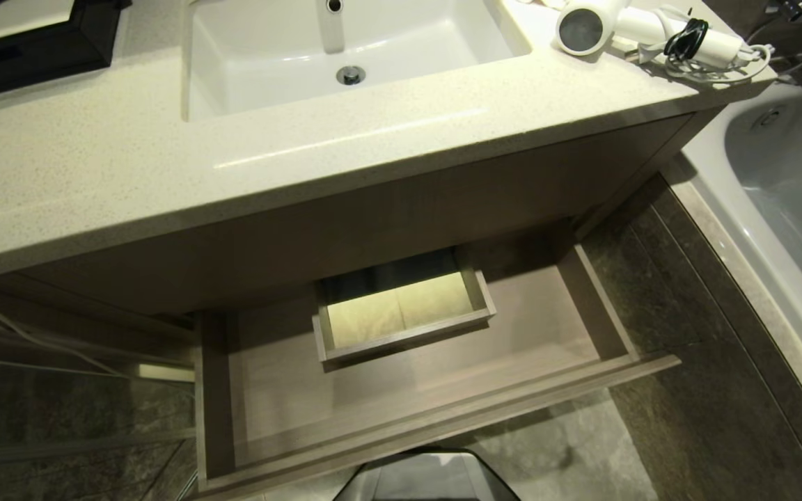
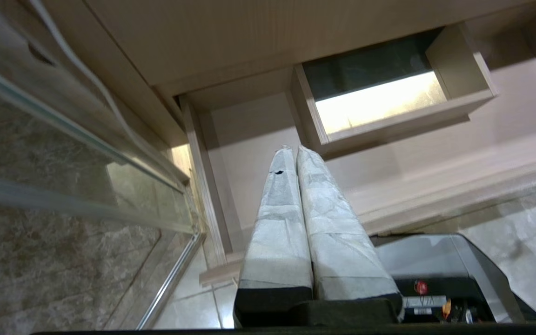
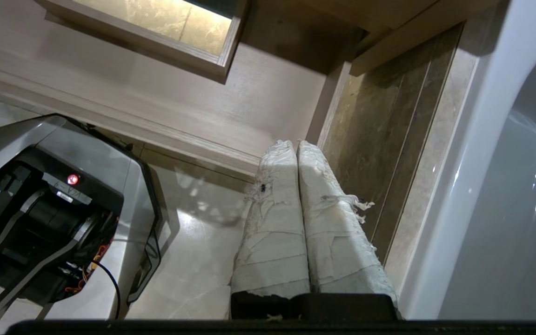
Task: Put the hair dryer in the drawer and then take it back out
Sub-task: Close the drawer
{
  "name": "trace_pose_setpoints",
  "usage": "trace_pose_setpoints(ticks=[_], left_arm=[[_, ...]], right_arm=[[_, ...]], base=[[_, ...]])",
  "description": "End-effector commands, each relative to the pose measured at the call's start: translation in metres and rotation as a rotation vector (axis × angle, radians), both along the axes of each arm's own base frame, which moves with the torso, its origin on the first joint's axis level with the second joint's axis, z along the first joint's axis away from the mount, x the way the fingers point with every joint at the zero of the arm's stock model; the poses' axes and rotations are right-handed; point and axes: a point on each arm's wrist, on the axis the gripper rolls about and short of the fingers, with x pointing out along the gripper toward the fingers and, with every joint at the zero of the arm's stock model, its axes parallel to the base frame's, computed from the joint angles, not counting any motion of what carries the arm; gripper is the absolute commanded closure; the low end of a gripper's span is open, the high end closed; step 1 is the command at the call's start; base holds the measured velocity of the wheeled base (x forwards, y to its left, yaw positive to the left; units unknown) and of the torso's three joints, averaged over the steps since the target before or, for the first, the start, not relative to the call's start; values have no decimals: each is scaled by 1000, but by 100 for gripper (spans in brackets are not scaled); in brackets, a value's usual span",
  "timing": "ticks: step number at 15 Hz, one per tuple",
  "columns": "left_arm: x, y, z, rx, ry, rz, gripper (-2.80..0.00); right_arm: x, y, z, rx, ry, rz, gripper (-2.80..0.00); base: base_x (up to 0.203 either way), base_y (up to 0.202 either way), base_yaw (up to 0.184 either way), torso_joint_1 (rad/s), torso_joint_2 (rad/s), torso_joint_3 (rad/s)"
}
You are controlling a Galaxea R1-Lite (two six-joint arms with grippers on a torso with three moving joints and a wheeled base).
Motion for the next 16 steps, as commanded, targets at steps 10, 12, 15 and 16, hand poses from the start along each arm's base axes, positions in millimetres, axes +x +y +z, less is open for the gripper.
trace_pose_setpoints(ticks=[10, 12, 15, 16], left_arm=[[0, 0, 0, 0, 1, 0, 0], [0, 0, 0, 0, 2, 1, 0], [0, 0, 0, 0, 2, 0, 0], [0, 0, 0, 0, 1, 0, 0]], right_arm=[[0, 0, -6, 6, 22, 0, 0], [0, 0, -6, 6, 23, -2, 0], [1, 0, -8, 6, 30, -1, 0], [1, 0, -8, 7, 33, -1, 0]], base=[[0, 0, 0, -234, 144, -94], [0, 0, 0, -212, 351, 150], [0, 0, 0, -234, 408, 173], [0, 0, 0, -297, 503, 227]])
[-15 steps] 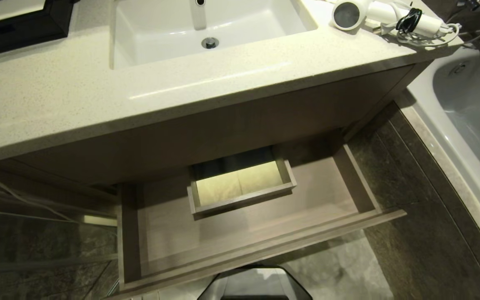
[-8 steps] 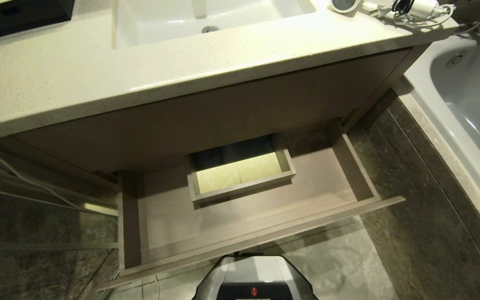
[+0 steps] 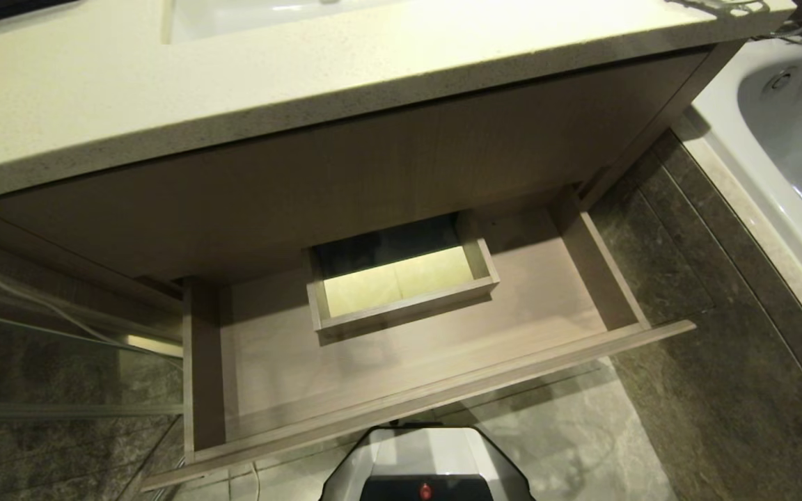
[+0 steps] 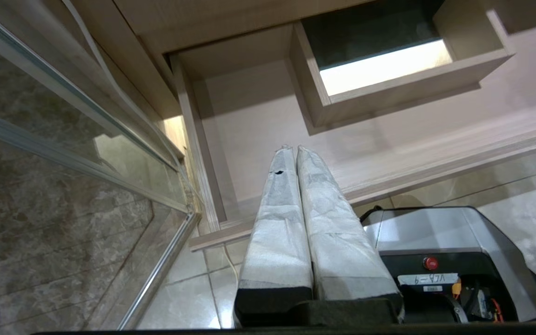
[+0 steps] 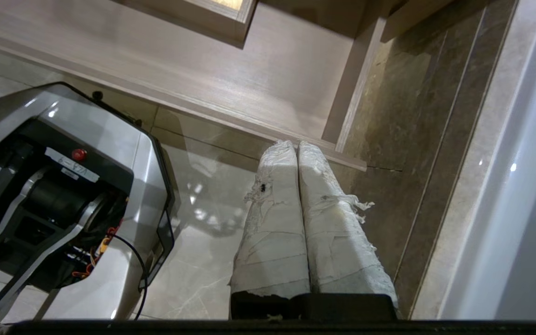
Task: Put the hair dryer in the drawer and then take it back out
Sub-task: Close the drawer
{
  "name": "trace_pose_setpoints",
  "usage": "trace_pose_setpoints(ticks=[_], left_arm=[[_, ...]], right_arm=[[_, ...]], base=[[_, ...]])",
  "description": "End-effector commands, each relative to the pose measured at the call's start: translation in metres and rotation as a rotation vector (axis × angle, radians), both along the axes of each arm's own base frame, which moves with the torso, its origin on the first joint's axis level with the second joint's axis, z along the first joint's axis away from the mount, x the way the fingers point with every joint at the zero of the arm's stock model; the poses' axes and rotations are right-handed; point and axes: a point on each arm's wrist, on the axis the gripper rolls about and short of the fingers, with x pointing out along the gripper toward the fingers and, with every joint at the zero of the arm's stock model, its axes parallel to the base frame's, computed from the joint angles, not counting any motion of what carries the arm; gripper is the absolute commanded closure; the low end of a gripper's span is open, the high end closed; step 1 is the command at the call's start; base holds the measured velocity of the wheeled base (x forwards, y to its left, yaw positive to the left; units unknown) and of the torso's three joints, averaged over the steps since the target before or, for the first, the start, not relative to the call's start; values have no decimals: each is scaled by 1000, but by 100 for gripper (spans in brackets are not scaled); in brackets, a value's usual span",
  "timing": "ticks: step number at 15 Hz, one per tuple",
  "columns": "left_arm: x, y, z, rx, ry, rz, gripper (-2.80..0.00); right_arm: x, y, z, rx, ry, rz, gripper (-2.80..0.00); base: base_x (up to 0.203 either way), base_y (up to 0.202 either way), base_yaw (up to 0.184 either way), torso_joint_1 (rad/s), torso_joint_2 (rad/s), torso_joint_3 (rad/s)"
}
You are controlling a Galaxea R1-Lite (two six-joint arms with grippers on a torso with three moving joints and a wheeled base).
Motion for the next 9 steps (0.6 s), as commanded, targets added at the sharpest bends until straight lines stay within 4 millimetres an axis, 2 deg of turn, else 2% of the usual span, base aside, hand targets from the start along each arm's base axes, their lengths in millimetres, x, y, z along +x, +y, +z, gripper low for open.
trace_pose_setpoints(ticks=[1, 9], left_arm=[[0, 0, 0, 0, 2, 0, 0], [0, 0, 0, 0, 2, 0, 0]], right_arm=[[1, 0, -1, -1, 6, 4, 0], [1, 0, -1, -1, 8, 3, 0]], base=[[0, 0, 0, -317, 524, 220], [0, 0, 0, -326, 531, 201]])
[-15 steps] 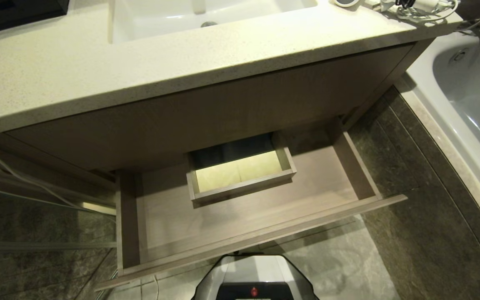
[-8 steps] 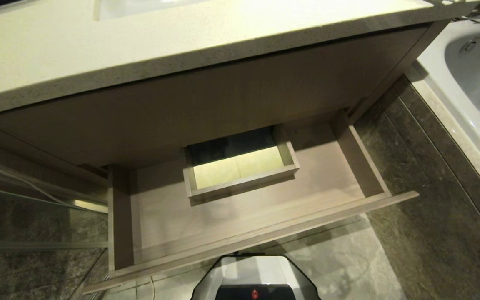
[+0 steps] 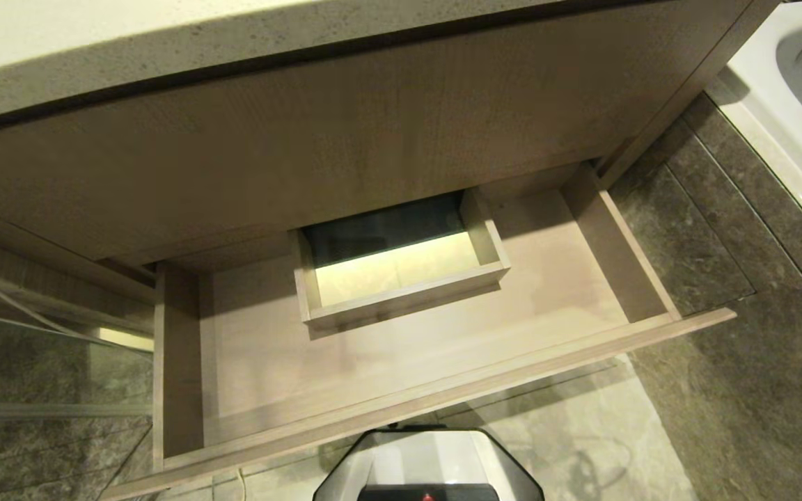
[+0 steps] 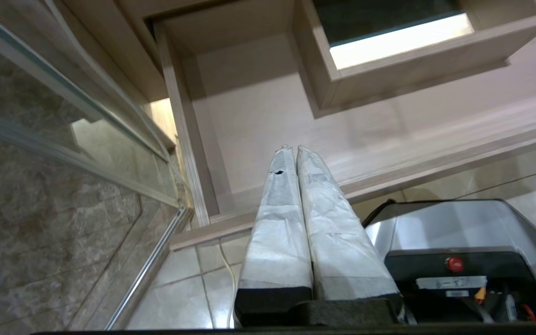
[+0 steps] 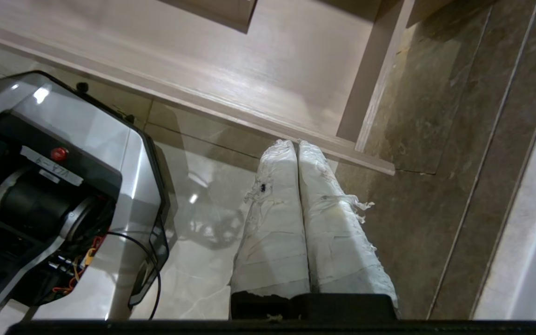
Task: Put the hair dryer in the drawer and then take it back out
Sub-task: Close the drawer
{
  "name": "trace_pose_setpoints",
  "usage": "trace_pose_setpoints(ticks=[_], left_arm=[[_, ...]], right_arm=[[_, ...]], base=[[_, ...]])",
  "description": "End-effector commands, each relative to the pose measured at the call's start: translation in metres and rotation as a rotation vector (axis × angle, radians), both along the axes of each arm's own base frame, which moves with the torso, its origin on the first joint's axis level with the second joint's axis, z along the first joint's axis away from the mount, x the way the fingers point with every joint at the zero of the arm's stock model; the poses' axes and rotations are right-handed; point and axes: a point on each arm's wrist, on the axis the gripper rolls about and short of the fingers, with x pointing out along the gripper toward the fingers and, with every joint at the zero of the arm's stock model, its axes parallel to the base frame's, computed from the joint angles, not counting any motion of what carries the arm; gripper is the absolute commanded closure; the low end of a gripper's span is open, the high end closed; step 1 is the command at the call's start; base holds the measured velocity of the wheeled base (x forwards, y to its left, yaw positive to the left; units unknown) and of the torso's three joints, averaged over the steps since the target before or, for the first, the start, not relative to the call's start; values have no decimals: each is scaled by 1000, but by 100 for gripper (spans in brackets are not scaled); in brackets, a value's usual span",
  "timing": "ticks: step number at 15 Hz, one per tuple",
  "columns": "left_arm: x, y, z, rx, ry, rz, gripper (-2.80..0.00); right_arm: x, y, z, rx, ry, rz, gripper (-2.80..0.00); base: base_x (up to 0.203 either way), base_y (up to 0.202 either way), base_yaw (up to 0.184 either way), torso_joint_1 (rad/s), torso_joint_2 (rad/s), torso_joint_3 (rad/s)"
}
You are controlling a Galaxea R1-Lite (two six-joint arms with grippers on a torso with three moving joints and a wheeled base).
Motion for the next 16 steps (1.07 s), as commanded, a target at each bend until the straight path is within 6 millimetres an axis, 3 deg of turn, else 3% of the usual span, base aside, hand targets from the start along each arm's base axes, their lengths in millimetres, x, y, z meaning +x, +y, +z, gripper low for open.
trace_pose_setpoints(ticks=[1, 5, 16], left_arm=[[0, 0, 0, 0, 1, 1, 0], [0, 0, 0, 0, 1, 0, 0], [0, 0, 0, 0, 1, 0, 0]], right_arm=[[0, 0, 0, -2, 3, 3, 0], [0, 0, 0, 10, 3, -1, 0], [-1, 0, -3, 29, 14, -8, 0]], base=[[0, 0, 0, -344, 509, 168], [0, 0, 0, -306, 423, 142], [0, 0, 0, -43, 375, 328]])
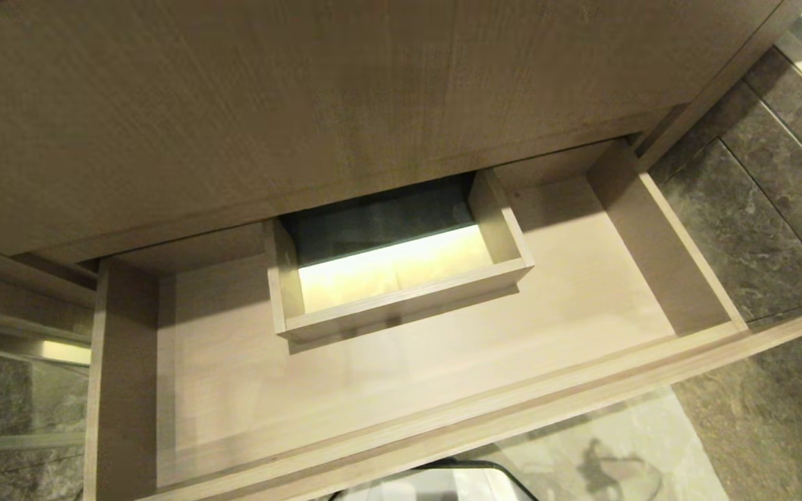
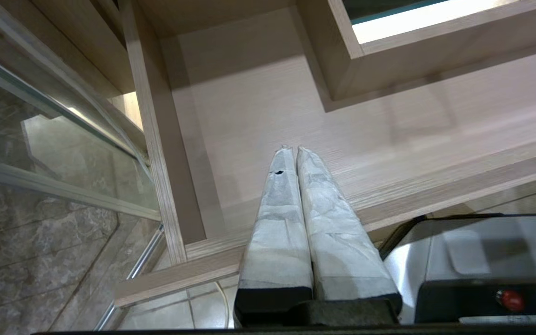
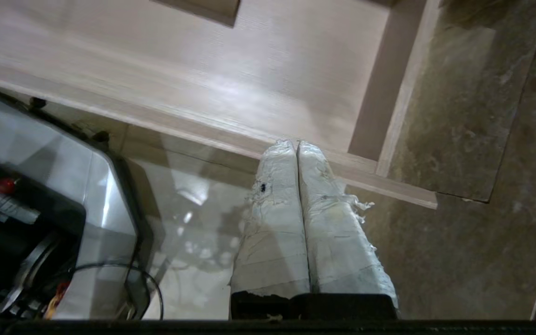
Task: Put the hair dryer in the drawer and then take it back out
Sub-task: Close the drawer
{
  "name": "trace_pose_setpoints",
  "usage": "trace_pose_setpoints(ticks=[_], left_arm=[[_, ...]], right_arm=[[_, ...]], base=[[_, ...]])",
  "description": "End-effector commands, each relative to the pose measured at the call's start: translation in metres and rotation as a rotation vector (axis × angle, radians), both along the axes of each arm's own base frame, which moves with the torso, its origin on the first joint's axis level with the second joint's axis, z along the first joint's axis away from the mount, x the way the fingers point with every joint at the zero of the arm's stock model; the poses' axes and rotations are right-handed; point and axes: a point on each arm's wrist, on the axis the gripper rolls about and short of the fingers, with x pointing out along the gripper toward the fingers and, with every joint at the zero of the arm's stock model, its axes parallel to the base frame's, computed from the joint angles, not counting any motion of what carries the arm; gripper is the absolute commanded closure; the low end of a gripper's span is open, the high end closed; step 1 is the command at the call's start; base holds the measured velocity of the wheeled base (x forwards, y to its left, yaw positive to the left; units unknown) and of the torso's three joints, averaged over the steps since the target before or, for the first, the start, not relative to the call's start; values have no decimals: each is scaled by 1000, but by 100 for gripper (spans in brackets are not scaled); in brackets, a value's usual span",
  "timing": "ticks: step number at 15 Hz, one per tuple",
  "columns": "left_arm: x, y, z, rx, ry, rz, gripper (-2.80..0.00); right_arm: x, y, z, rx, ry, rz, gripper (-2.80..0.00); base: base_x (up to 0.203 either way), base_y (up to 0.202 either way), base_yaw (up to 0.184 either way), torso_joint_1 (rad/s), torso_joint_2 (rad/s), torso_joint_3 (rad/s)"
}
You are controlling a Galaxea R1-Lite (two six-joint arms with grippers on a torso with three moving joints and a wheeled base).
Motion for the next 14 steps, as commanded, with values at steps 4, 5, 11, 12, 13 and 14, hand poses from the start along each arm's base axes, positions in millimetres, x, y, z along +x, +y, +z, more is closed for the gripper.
trace_pose_setpoints(ticks=[4, 5, 11, 12, 13, 14], left_arm=[[0, 0, 0, 0, 1, 0, 0], [0, 0, 0, 0, 1, 0, 0], [0, 0, 0, 0, 1, 0, 0], [0, 0, 0, 0, 1, -1, 0], [0, 0, 0, 0, 1, 0, 0], [0, 0, 0, 0, -1, -1, 0]], right_arm=[[3, 0, -1, 1, 12, 3, 0], [4, -1, 0, 1, 14, 2, 0], [7, -2, -8, 9, 114, -17, 0], [5, -2, -16, 10, 189, -36, 0], [4, -3, -23, -6, 268, -73, 0], [5, -4, -29, -27, 330, -106, 0]], base=[[0, 0, 0, -54, 344, 279], [0, 0, 0, -33, 296, 268], [0, 0, 0, 12, 221, 186], [0, 0, 0, 32, 57, 115], [0, 0, 0, 14, 27, 46], [0, 0, 0, 14, 17, 46]])
